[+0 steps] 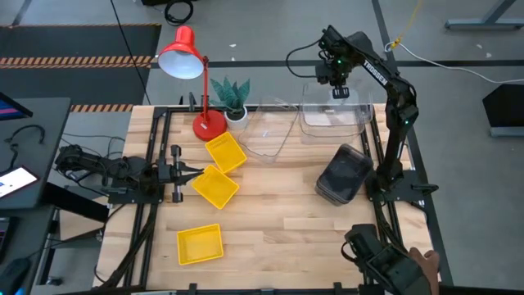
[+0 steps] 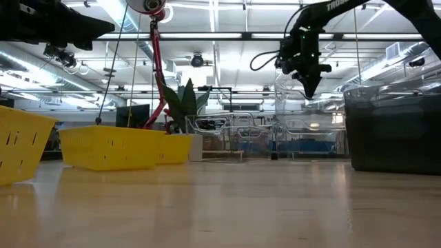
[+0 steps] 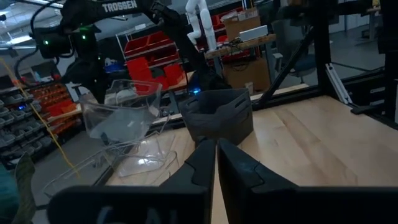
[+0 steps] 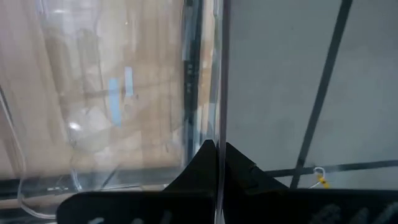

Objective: Stack baskets by color
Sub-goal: Stack the bottom transparent bin on the top right transparent bin

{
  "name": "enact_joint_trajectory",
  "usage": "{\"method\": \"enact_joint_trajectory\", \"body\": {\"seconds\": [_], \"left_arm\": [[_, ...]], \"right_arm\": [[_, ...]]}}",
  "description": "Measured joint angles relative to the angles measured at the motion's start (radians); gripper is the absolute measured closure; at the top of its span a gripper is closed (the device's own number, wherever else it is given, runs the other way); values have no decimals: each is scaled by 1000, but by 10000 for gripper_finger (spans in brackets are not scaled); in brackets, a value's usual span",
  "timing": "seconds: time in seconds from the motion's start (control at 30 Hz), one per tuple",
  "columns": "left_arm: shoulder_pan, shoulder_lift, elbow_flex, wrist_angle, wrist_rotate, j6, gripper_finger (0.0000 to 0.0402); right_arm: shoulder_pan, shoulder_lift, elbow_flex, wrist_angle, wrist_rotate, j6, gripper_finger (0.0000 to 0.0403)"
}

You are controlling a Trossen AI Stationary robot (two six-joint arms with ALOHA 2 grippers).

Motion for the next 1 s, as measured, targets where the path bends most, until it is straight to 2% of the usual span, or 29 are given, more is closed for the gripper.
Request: {"method": "enact_joint_trajectory", "body": {"seconds": [0.63,1.0], "left_arm": [[0,0,0,0,0,3,378],[0,0,0,0,0,3,371]], "right_arm": [[-3,0,-202,99,-51,-43,396],[26,0,-335,221,-44,-9,338]]}}
